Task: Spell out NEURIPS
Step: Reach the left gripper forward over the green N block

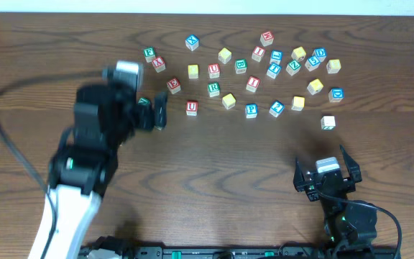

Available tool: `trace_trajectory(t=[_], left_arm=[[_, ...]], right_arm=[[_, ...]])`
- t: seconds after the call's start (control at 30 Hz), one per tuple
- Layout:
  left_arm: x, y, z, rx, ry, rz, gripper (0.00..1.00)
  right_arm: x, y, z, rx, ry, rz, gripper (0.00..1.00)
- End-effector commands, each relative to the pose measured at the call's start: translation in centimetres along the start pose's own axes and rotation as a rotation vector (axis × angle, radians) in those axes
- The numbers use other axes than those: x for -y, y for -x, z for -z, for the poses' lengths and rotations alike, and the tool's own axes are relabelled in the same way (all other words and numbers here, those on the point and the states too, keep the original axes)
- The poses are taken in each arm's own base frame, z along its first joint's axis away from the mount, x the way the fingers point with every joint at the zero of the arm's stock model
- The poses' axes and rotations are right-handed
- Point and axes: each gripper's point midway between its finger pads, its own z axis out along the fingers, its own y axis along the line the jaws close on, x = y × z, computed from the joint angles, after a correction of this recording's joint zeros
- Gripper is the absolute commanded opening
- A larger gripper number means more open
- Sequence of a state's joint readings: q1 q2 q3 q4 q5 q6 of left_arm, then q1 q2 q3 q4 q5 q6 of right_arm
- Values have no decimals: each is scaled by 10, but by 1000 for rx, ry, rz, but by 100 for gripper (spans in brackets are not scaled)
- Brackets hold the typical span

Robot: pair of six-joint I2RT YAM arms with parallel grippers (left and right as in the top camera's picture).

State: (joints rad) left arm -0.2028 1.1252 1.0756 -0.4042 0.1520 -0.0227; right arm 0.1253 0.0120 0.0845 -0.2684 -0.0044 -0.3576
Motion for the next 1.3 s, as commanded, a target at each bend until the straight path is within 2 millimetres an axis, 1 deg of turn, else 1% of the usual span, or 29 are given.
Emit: trace_trajectory(t=[0.0,0.07,0.17,0.27,0.33,0.37,0.4,0.47,0.57,0.67,0.77,0.87,0.93,1.03,1.13,1.2,1.27], left_arm=[[0,9,-17,-27,-13,23,97],[-2,2,-29,-56,-10,25,98],[-3,3,-41,-53,-10,10,98],[-3,10,-46,-25,-13,-8,98],[-4,12,-46,-16,-8,28,98],[-8,12,-46,-15,16,80,98],[-23,11,-44,-13,94,194,97],[-48,8,-41,-2,211,353,98],[-69,10,-35,-16,278,487,98],[-82,20,-28,-54,323,535,98],[-88,36,-24,-99,371,536,98],[-85,44,-28,-96,360,535,98],[-85,46,-28,-90,358,544,98],[-77,38,-29,-134,317,552,98],[-77,35,-29,-147,321,553,98],[-73,35,-30,-151,298,557,98],[-73,35,-31,-146,302,587,98]], right_arm=[[3,-1,0,-2,-11,-15,99],[3,-1,0,-2,-11,-15,99],[3,-1,0,-2,-11,-15,99],[3,-1,0,-2,-11,-15,99],[3,-1,0,-2,-11,-16,99],[3,-1,0,-2,-11,-16,99],[3,-1,0,-2,-11,-15,99],[3,-1,0,-2,-11,-15,99],[3,-1,0,-2,-11,-15,99],[3,-1,0,-2,-11,-15,99],[3,-1,0,-2,-11,-16,99],[3,-1,0,-2,-11,-16,99],[3,-1,0,-2,-11,-15,99],[3,-1,0,-2,-11,-16,99],[3,-1,0,-2,-11,-15,99],[3,-1,0,-2,-11,-15,99],[3,-1,0,-2,-11,-16,99]])
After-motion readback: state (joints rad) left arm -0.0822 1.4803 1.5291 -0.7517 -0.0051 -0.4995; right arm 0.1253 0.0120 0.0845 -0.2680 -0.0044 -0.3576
